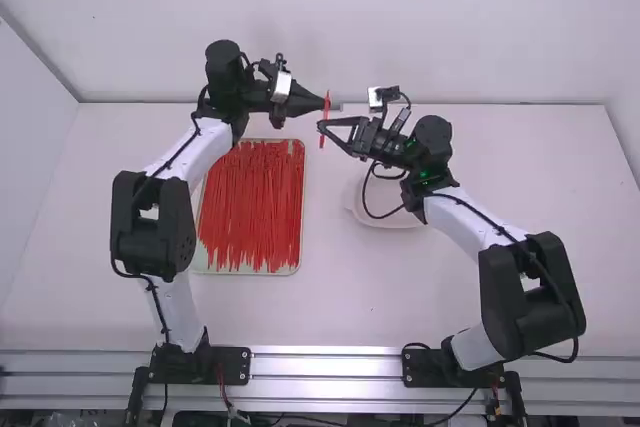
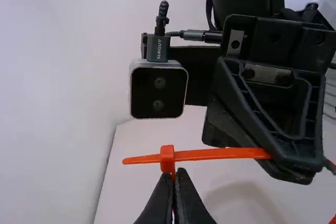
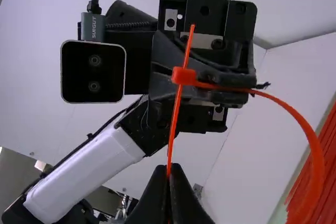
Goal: Fasten the cable tie
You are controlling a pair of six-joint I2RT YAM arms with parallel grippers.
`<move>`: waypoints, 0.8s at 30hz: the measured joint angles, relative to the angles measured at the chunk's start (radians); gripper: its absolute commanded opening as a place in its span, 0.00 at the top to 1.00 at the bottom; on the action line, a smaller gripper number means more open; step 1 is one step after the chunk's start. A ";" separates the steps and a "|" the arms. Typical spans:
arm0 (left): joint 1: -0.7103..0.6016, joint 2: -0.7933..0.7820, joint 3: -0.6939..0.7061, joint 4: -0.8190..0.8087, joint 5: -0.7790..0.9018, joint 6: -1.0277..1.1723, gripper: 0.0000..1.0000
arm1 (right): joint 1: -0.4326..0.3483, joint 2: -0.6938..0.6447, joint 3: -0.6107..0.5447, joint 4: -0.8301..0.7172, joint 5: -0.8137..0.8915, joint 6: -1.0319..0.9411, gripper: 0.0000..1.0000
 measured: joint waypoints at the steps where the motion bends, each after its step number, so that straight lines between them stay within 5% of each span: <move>1: -0.002 0.000 0.000 0.000 0.000 0.000 0.99 | -0.004 0.000 0.000 0.000 0.000 0.000 1.00; 24: -0.024 0.000 0.000 -0.004 -0.027 0.000 0.99 | -0.042 0.000 0.024 -0.016 -0.020 -0.024 1.00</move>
